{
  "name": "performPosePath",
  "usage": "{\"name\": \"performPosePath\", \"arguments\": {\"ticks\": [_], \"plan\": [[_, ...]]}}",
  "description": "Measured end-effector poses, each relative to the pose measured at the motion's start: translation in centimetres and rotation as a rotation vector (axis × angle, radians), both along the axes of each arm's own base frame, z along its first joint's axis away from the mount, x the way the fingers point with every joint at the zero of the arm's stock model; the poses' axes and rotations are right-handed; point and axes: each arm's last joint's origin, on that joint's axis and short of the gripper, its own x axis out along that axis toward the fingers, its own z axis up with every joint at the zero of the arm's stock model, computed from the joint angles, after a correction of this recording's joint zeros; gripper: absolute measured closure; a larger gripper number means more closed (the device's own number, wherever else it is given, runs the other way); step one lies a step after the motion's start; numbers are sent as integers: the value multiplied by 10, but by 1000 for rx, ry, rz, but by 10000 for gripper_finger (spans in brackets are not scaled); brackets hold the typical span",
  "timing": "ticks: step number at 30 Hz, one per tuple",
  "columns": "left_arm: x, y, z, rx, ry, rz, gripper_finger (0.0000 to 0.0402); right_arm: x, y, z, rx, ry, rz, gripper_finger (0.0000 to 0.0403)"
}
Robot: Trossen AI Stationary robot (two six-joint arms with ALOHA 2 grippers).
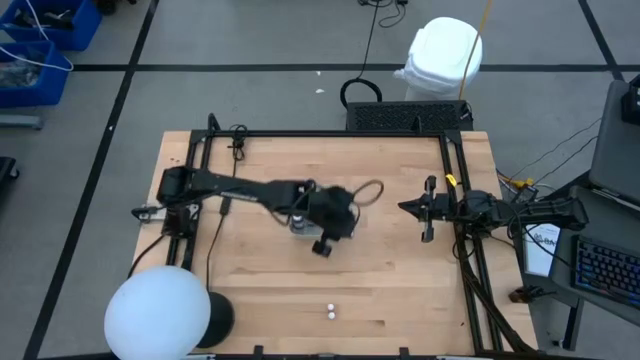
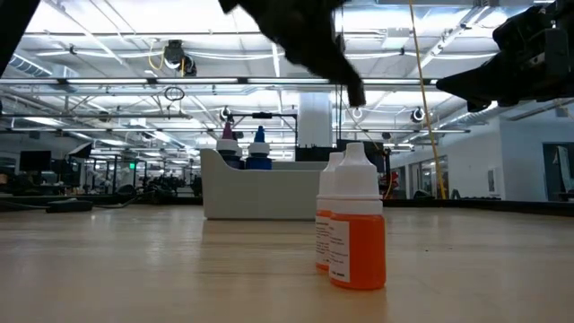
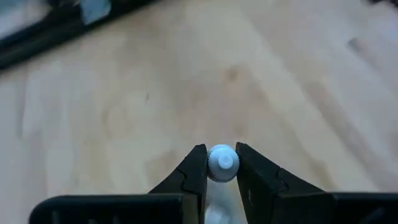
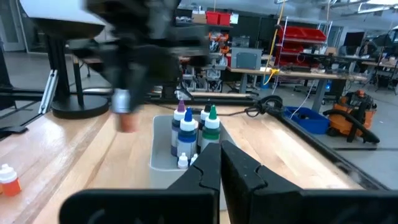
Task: Pick & Place food coloring
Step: Put the small brown food coloring bottle into the gray bin
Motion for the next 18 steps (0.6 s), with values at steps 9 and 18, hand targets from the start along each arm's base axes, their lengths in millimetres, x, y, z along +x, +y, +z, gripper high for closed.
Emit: {"name": "performPosePath", "arguments": {"ticks": [9,18], "plan": [[-13,59,-39,-21,42,85,331,1,0,-2,-11,21,-1,403],[-21,86,-56,-9,28,156,329,2,0,-2,-9,23,-1,403]]}}
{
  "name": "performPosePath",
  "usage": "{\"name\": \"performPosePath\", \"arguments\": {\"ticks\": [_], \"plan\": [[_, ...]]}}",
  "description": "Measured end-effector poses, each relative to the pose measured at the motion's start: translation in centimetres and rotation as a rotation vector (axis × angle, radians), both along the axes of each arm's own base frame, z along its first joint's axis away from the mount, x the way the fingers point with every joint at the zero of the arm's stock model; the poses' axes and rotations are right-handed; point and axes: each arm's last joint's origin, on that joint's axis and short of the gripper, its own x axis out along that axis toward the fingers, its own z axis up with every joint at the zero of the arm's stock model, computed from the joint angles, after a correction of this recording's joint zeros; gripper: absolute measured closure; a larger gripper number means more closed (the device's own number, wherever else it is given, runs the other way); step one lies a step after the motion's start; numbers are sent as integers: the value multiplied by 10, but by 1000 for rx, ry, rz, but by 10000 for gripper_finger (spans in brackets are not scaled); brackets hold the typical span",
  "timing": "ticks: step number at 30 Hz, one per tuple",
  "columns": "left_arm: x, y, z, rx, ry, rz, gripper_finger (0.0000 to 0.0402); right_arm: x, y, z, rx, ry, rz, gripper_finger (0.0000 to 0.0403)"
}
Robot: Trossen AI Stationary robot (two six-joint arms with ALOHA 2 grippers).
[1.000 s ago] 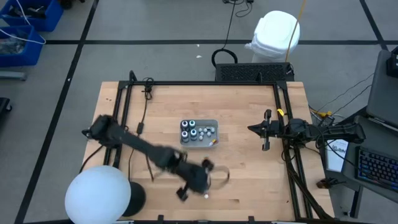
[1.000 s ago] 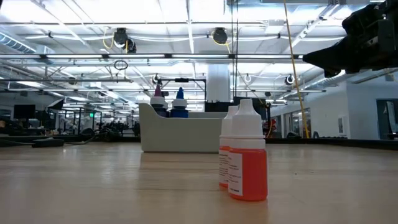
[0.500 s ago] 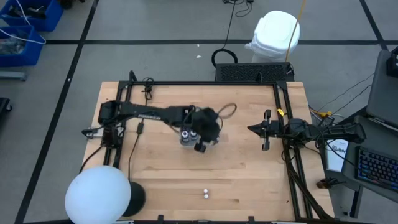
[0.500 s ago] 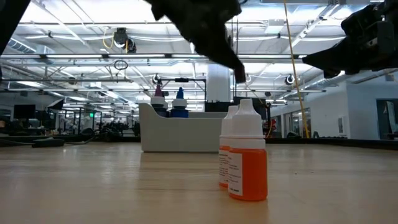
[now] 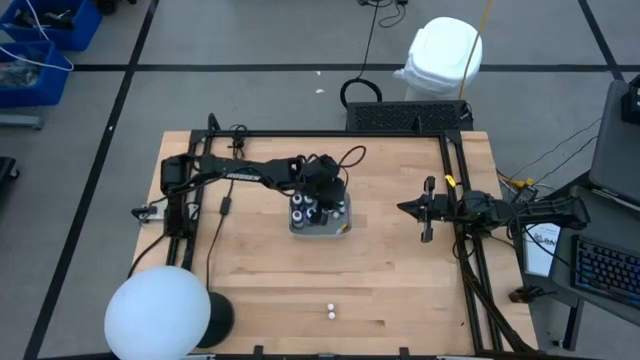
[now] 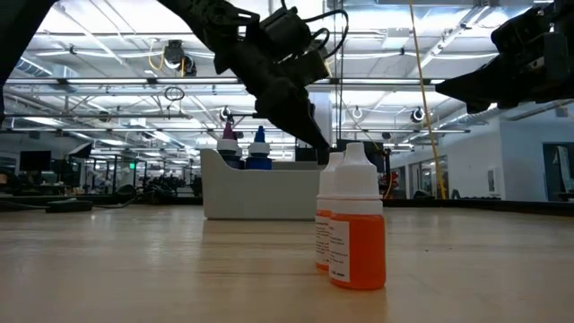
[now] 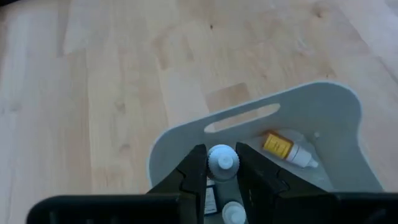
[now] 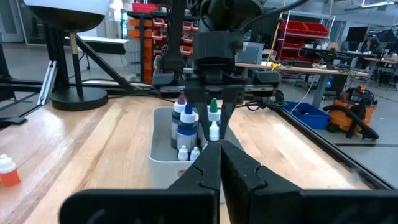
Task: Pick & Place food coloring
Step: Put the small brown food coloring bottle into the gray bin, then put the small orange food coloring bottle into the gray bin
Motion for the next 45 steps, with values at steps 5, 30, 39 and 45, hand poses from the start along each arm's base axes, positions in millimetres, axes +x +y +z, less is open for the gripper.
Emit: {"name": "performPosePath", "arguments": {"ticks": [5,30,39,45], "plan": [[-2,7,0,6,5,15,328,0,0,0,-15,2,0,403],[3,11,-45,8,59,59,324,0,0,0,-22,2,0,403],[5,12,-40,29,58,93,255,0,0,0,-21,-1,0,403],[17,6,-8,41,17,72,221,0,0,0,-25,-2,0,403]]}}
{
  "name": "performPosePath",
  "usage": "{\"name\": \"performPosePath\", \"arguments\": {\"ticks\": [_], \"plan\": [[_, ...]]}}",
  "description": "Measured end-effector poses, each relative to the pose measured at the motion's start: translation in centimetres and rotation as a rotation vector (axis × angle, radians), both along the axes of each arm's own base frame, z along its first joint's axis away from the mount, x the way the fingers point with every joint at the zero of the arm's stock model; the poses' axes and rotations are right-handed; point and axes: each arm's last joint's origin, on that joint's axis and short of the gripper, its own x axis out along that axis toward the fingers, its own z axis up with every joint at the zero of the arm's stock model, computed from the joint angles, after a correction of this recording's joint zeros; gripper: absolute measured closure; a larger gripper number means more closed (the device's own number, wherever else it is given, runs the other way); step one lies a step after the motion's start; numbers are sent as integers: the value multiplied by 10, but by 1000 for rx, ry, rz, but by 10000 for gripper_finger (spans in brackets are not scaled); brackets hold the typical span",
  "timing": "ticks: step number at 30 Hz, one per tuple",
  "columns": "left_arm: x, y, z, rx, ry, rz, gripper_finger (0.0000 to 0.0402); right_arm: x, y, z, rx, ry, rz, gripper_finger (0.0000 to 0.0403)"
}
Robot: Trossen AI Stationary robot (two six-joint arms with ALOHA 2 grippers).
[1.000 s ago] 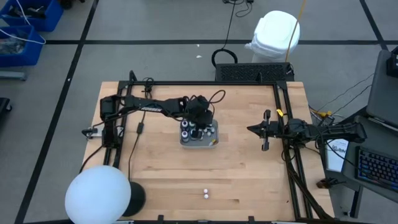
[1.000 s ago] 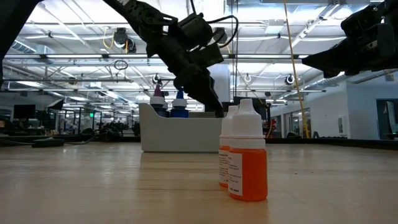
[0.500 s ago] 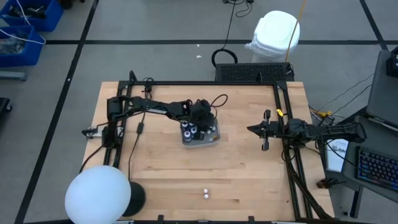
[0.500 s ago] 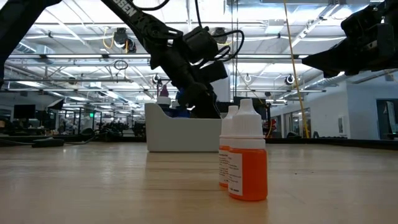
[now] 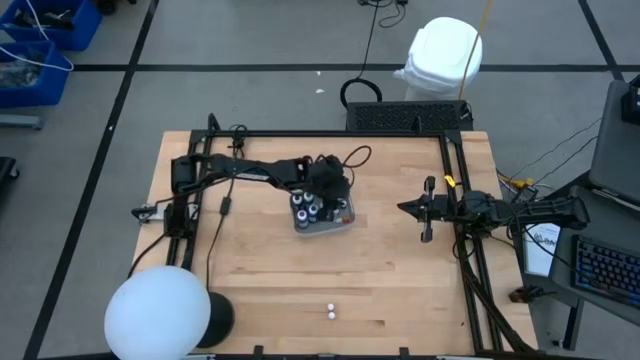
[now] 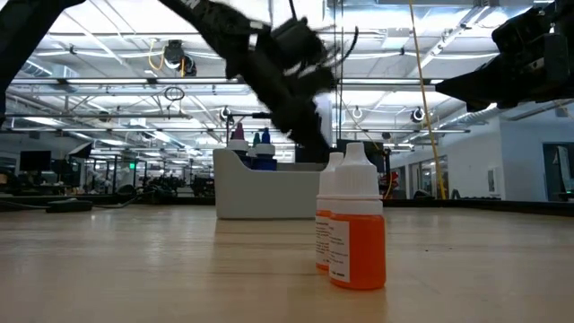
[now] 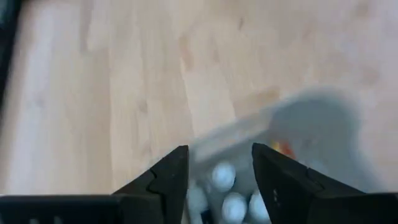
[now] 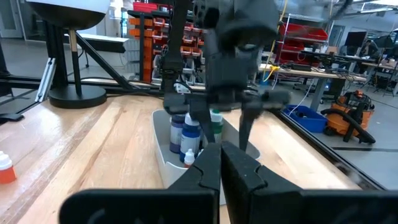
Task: Pick & Place food coloring
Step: Put the small orange food coloring bottle into the gray bin
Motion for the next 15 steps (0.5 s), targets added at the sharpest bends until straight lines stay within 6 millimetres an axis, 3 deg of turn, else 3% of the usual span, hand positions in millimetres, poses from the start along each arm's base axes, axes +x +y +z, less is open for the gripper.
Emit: {"name": "performPosePath", "arguments": {"ticks": [3,6,12,15], "plan": [[3,-15,31,-1,-29,-40,219,0,0,0,0,0,0,403],[3,-42,50,-15,-9,-93,230,0,0,0,0,0,0,403],[-13,-124,41,-68,176,-287,279,0,0,0,7,-1,0,403],[-25,-171,32,-24,219,-425,322,0,0,0,7,-4,0,403]]}}
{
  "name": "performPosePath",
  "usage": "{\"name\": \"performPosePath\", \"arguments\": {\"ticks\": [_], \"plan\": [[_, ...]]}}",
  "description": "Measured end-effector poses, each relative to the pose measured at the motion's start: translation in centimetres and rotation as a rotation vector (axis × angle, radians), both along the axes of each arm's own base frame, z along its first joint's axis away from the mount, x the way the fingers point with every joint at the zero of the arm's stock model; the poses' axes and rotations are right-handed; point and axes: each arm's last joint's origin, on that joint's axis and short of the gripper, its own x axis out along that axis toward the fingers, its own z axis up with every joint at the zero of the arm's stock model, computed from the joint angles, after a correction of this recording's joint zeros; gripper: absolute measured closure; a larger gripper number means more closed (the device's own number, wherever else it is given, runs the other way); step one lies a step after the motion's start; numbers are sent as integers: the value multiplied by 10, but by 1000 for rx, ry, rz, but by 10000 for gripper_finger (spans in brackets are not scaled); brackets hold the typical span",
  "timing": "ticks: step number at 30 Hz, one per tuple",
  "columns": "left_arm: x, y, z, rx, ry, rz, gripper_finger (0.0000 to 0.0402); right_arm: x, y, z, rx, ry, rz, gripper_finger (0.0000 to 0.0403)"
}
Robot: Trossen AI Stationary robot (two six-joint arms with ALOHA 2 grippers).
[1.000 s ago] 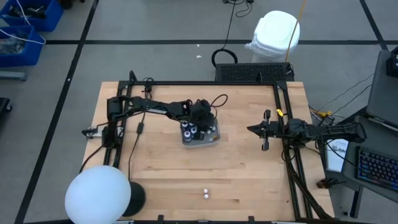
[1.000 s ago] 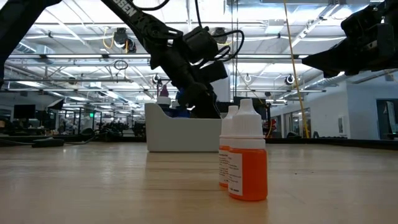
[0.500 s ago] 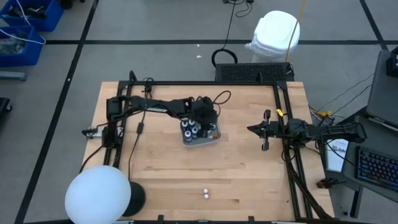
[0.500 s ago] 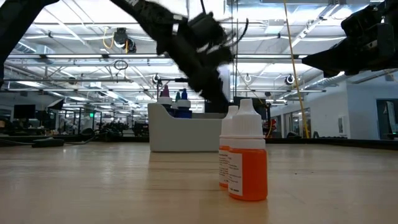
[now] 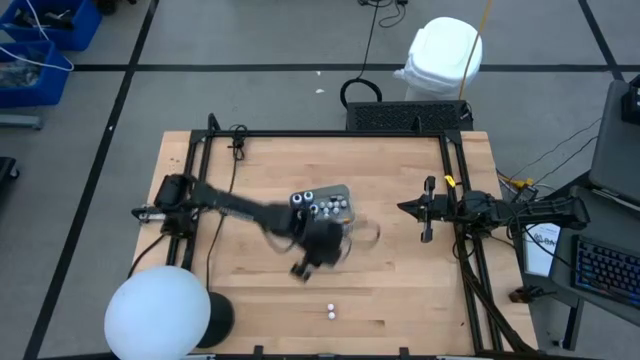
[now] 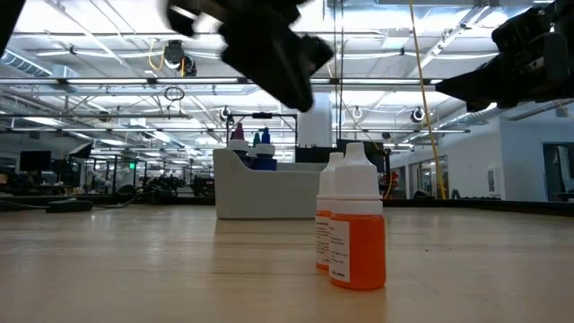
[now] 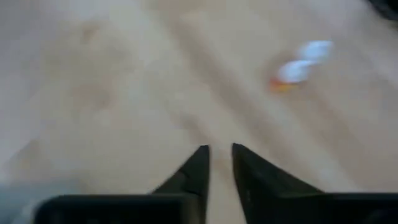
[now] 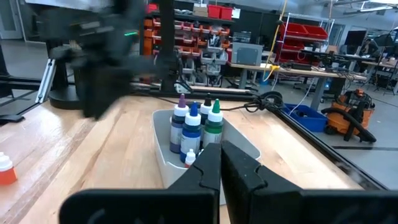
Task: Pick & Place food coloring
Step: Put the small orange food coloring bottle into the gray bin
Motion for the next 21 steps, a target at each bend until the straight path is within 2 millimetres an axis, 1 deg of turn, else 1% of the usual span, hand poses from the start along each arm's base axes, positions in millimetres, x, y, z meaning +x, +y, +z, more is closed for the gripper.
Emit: {"name": "performPosePath", "arguments": {"ticks": [3,4,5,8,10,12,14,17,19,21], "plan": [[-6,-38,0,5,-48,-39,380,0,0,0,0,-3,0,403],[-7,-47,2,-11,-72,-26,390,0,0,1,0,-12,0,403],[-7,-54,4,-24,-90,-5,393,0,0,2,0,-21,0,403],[-8,-67,7,-44,-128,47,372,0,0,4,0,-38,0,403],[-8,-71,8,-57,-144,59,349,0,0,4,-1,-42,0,403],[-6,-74,5,-68,-158,69,325,0,0,3,-6,-32,0,403],[-2,-77,-5,-75,-139,61,302,0,0,3,-10,-27,0,403],[3,-82,-25,-84,-95,-28,275,0,0,3,-23,-29,0,403],[4,-86,-38,-61,-80,-84,262,0,0,3,-28,-30,0,403],[4,-89,-45,-42,-75,-115,252,0,0,3,-29,-26,0,403]]}}
